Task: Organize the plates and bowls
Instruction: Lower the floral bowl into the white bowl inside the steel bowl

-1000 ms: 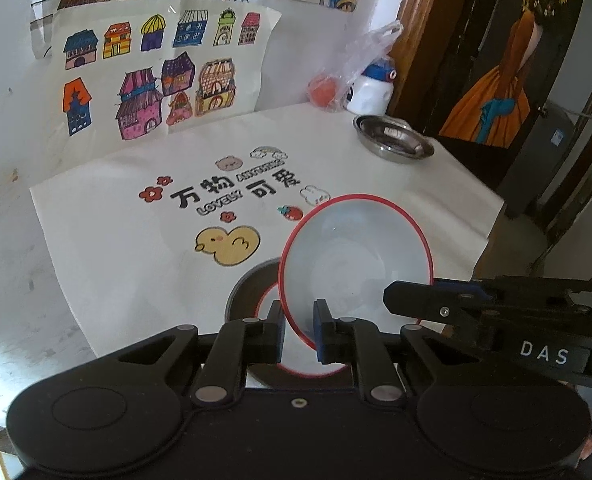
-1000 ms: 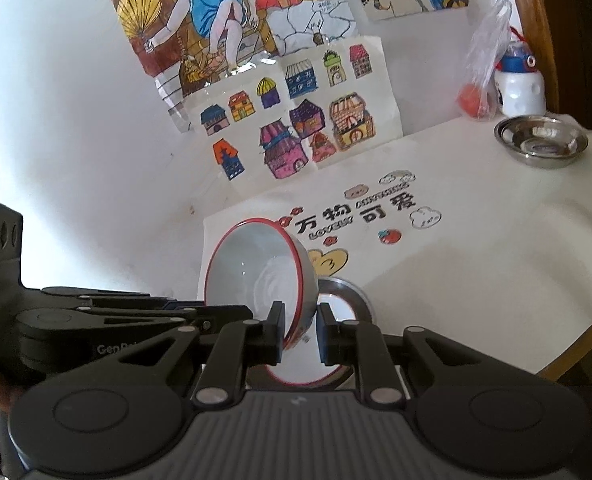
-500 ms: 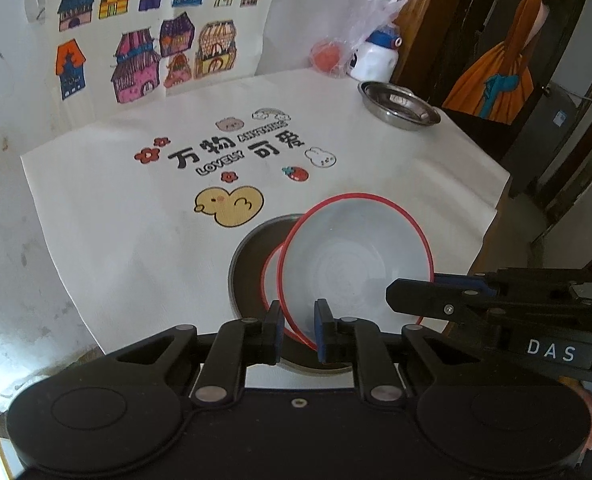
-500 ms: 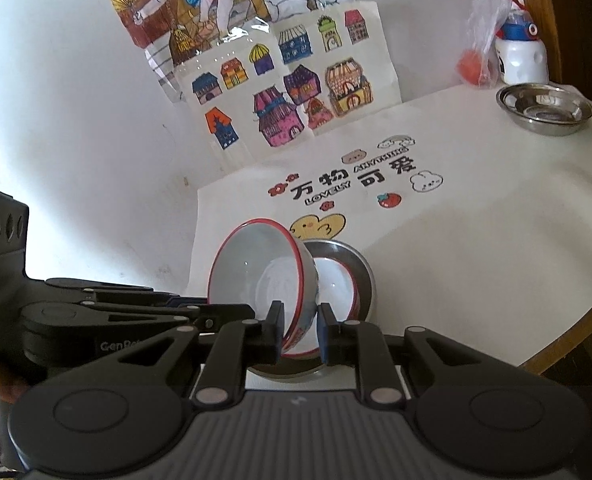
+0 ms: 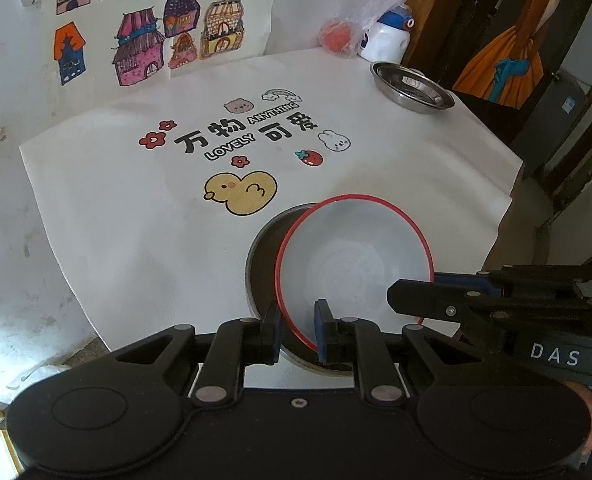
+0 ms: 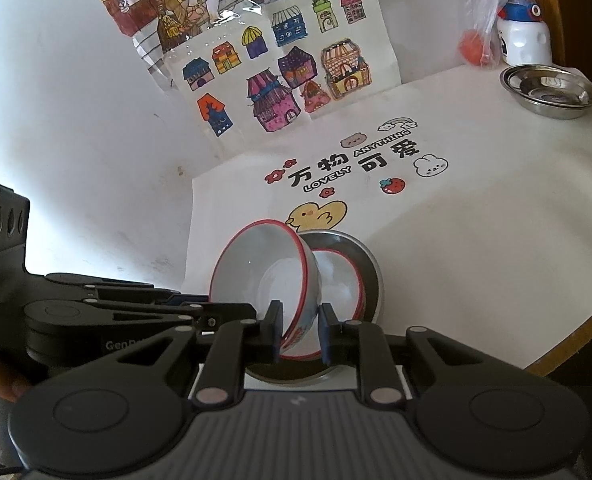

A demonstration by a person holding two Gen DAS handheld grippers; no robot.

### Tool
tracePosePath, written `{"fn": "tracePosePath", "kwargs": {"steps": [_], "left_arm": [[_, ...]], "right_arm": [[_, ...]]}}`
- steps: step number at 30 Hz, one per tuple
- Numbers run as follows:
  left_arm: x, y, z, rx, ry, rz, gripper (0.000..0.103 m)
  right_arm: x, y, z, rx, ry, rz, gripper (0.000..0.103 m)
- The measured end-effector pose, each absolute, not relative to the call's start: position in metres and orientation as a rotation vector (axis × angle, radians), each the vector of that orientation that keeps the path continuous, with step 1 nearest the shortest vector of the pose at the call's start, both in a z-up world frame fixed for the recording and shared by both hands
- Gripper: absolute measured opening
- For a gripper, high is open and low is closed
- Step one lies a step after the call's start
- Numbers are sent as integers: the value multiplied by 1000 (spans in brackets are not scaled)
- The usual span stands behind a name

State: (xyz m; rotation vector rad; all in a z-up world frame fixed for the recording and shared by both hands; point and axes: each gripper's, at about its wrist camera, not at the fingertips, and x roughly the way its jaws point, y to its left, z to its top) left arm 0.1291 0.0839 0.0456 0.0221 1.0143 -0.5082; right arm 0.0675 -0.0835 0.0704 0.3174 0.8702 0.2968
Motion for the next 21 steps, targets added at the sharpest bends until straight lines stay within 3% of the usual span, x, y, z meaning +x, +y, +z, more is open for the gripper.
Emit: {"fn": "tracePosePath", "kwargs": {"steps": [21], "left_arm": [[143,73,39,52,1058,-510,17]], "right_arm": [[75,-90,63,333,890,283,24]]}}
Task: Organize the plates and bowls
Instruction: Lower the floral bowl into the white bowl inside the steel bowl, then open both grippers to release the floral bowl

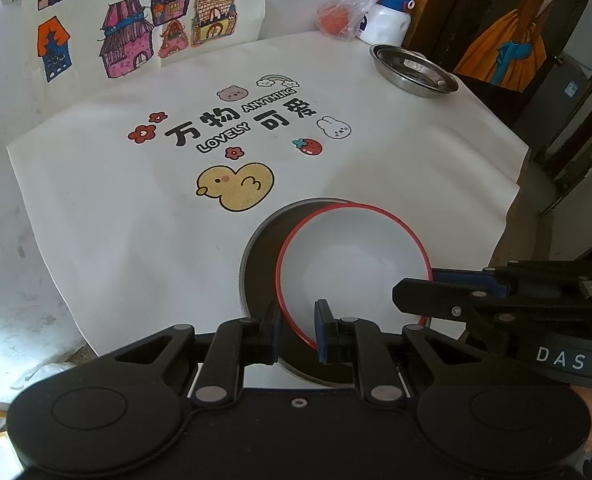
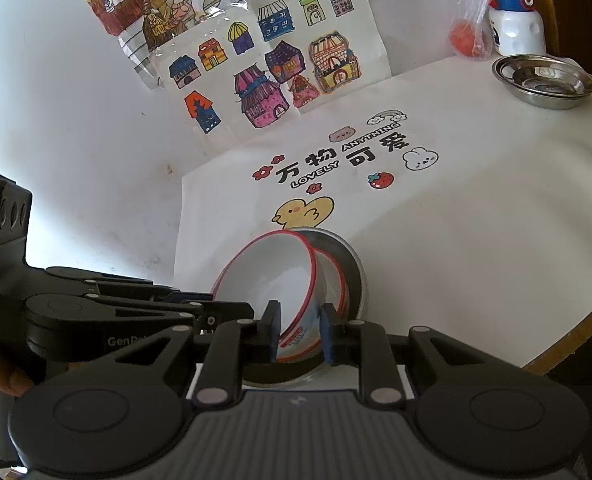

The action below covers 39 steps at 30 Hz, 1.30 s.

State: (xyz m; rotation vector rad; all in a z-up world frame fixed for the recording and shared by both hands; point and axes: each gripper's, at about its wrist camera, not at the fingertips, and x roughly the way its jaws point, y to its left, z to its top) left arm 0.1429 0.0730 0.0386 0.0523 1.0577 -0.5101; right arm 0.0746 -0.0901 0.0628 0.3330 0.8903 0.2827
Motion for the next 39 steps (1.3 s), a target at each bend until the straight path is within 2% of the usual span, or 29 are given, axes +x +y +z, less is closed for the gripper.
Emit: {"fn": "tracePosePath", "kwargs": {"steps": [33,36,38,39], "left_arm": [[142,77,47,54,1008,-490,18],[140,80,51,57,981,-481,19],[139,81,54,60,965,-476,26],[138,82,55,62,959,-475,27]], "right_arm": [[68,-97,58,314,835,309,27],[64,-102,62,316,812,311,40],[62,-106,66,313,798,304,56],[60,-108,67,311,791,302,60]]}}
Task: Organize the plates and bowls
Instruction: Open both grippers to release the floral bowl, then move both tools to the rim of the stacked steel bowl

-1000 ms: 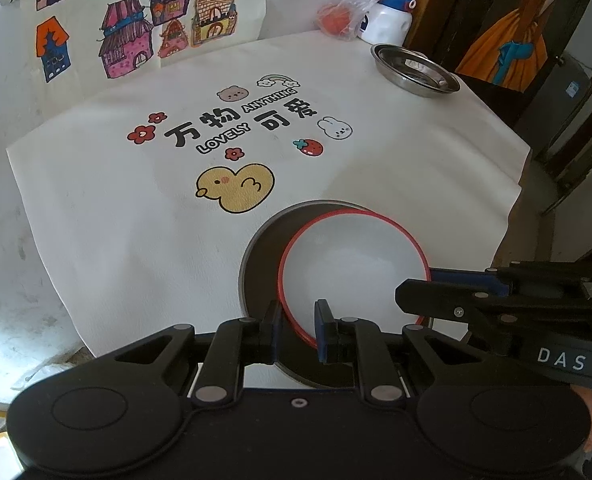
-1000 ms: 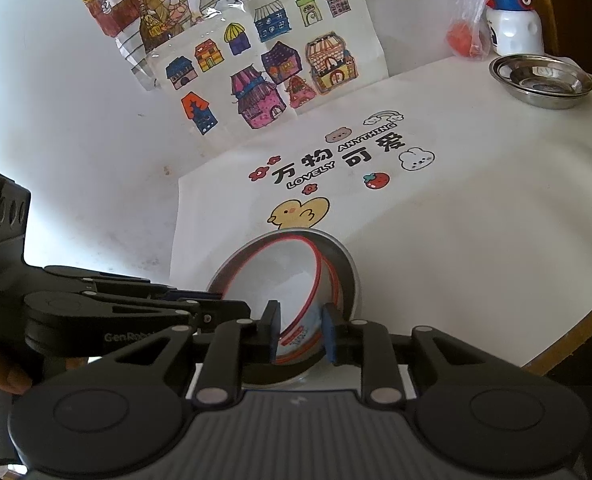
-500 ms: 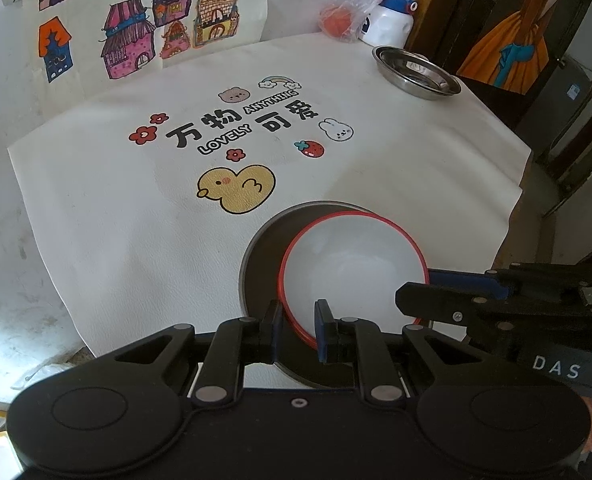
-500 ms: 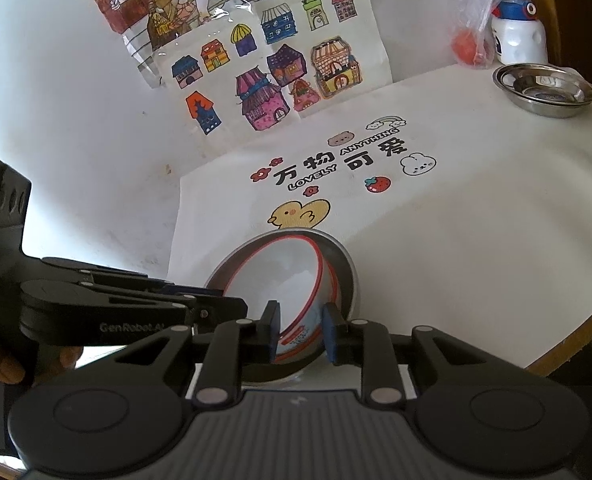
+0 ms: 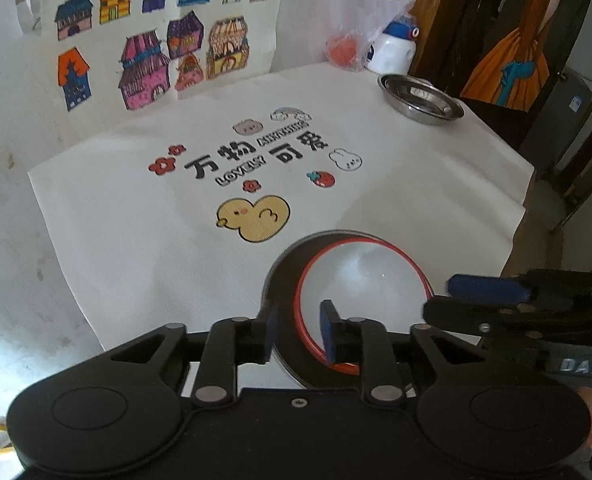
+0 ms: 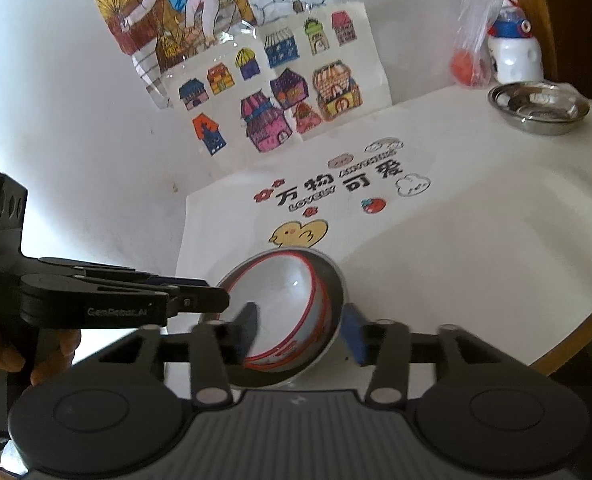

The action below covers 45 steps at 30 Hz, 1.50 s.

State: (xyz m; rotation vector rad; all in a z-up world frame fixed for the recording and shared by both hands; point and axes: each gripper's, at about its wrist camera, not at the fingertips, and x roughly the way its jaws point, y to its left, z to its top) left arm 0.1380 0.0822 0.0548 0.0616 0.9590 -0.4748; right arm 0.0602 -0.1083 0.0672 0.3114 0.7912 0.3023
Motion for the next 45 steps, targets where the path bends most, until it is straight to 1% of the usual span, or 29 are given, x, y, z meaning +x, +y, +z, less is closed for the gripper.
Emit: {"fn": "tracePosePath", "kwargs": {"steps": [2,3,5,6,8,9,10,11,13,18,19,23,27,34,40,45], "left_arm": [[137,83,57,65,946,-470,30],[136,84,58,65,937,-470,31],[135,86,61,61,921,-466,41],[134,87,62,61,909,-462,44],[132,89,65,63,884,-459,55],[131,90,66,64,873,-458,57],[130,92,68,63,859,-456,64],[130,93,69,60,847,-455,72],[128,97,72,56,818,-445,83],[125,108,77,78,753,-435,97],[124,110,77,84,749,-430,102],[126,121,74,76,768,-432,102],[134,125,66,56,831,-436,102],[153,126,47,52,969,-423,102],[174,128,33,-62,1114,-387,102],[179,123,27,-61,1162,-375,96]], "right_arm": [[58,-112,69,318,783,303,74],[57,-114,70,323,779,302,77],[55,-117,71,325,773,300,87],[54,-119,72,323,769,297,89],[51,-122,73,322,761,296,97],[50,-123,74,323,756,297,99],[49,-124,75,323,753,296,102],[49,-125,75,321,750,292,103],[47,-126,76,312,749,282,103],[46,-131,71,262,795,232,103],[45,-132,70,251,808,220,103],[43,-134,68,209,853,208,103],[48,-130,68,159,909,211,103],[72,-119,67,126,1027,246,103],[98,-122,61,151,1098,238,103],[109,-121,58,140,1125,229,103]]}}
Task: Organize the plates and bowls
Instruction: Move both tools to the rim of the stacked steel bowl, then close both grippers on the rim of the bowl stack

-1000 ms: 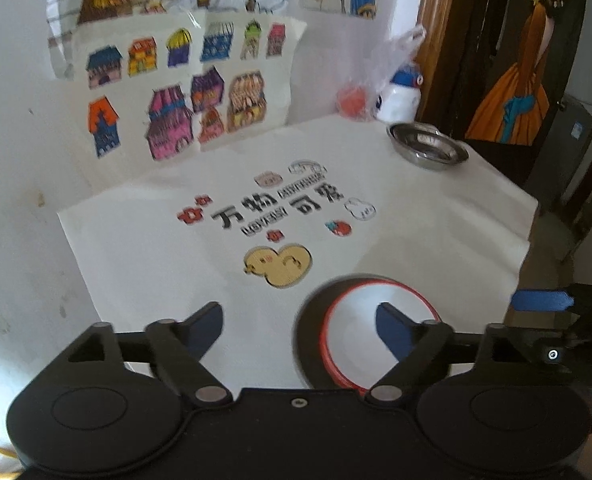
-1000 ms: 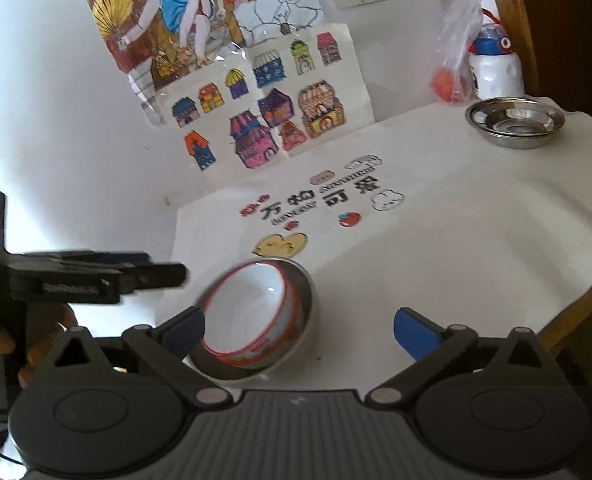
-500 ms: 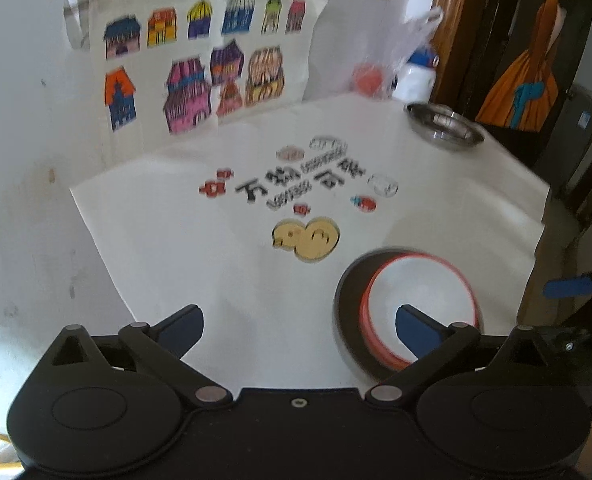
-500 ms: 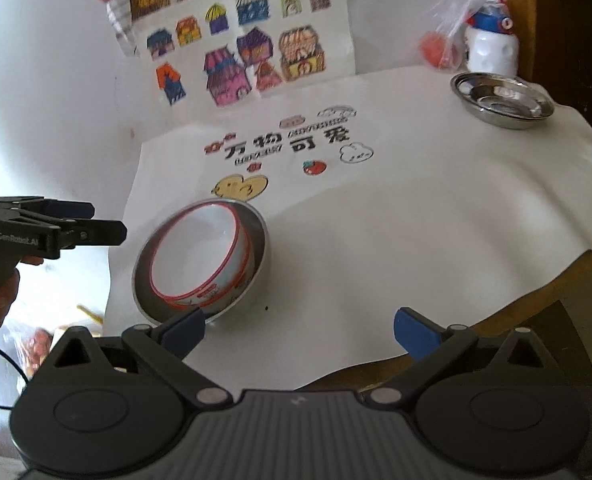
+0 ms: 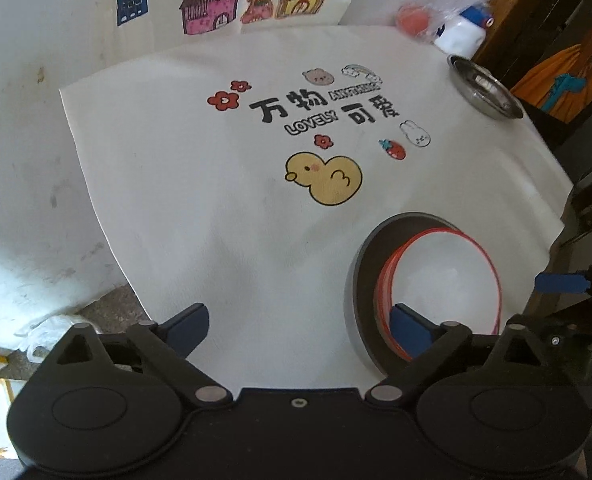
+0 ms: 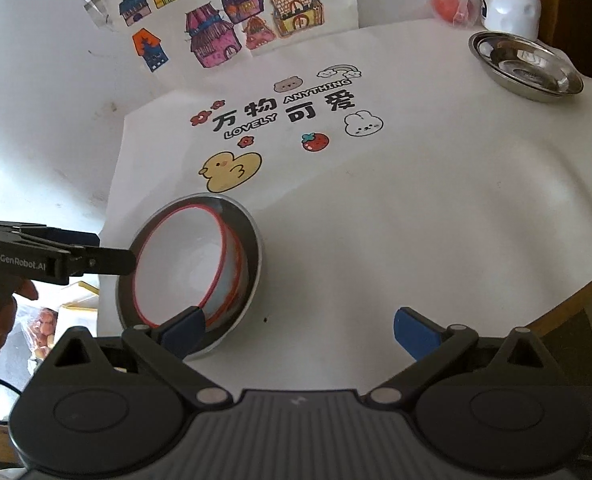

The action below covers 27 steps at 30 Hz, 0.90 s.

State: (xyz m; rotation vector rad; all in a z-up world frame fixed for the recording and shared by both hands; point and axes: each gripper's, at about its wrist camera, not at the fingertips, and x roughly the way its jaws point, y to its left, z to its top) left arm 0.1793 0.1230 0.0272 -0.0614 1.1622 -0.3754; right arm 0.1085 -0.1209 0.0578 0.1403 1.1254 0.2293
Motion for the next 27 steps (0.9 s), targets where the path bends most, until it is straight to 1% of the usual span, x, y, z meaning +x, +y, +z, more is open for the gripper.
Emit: {"fn": "tracePosePath", "kwargs": {"steps": [6,11,15,17,21,25,27], "left_arm": [[182,126,25,-99,1166,-384,91],[182,126,22,-103,1179,-397,75],[183,125,18,-109,1189,-399,70],[183,123,17,-109,1193,-405,65],[184,117,16,-93,1192,-414,60],[184,113,14,-76,1198,-423,51],[185,113,12,-83,1200,-425,50]], "right_arm": [[110,-114,52,112,1145,237,102],[111,-111,48,99,1159,236,99],[113,-112,47,104,1163,238,98],[113,-112,47,107,1166,242,96],[115,-112,48,102,1170,246,91],[117,-109,48,91,1180,251,86],[119,-107,48,86,1186,252,84]]}}
